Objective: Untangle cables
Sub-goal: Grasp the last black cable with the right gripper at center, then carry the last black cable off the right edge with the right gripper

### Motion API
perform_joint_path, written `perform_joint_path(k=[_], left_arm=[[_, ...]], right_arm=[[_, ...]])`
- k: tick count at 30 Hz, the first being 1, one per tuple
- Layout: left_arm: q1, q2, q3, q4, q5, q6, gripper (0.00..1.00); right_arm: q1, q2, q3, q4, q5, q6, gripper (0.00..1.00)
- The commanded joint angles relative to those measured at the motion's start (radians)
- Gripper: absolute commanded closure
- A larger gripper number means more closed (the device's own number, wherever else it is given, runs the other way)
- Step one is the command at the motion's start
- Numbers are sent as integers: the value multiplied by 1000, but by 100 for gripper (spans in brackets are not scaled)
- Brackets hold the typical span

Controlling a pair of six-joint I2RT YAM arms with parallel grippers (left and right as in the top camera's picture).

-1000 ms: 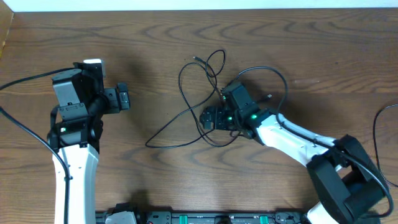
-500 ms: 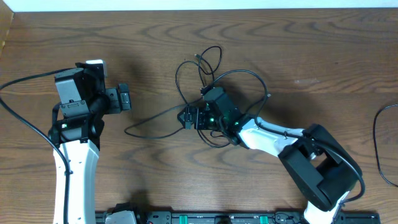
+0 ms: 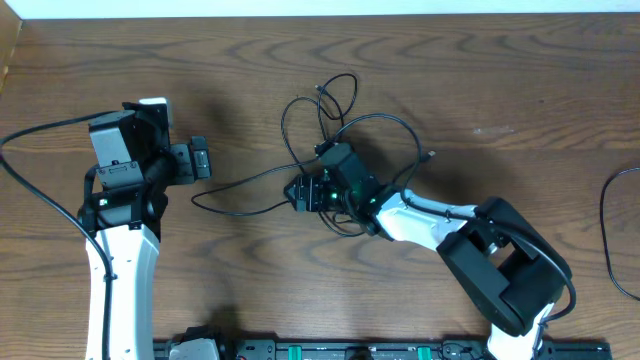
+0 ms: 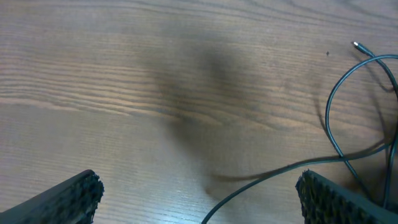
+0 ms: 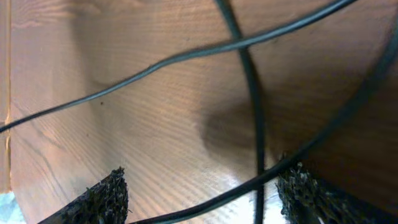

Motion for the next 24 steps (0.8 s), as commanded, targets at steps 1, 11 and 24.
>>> perform_joint_path(k=[1,11,24], left_arm=[[5,6,21,-9,-10,-10,0],[5,6,21,-9,-10,-10,0],[5,6,21,-10,-10,-10,0]], right_arm=[[41,63,-32,-57,8,4,22],[33,63,-32,-56,4,15,96],[-168,-37,-32,-57,21,-92,99]])
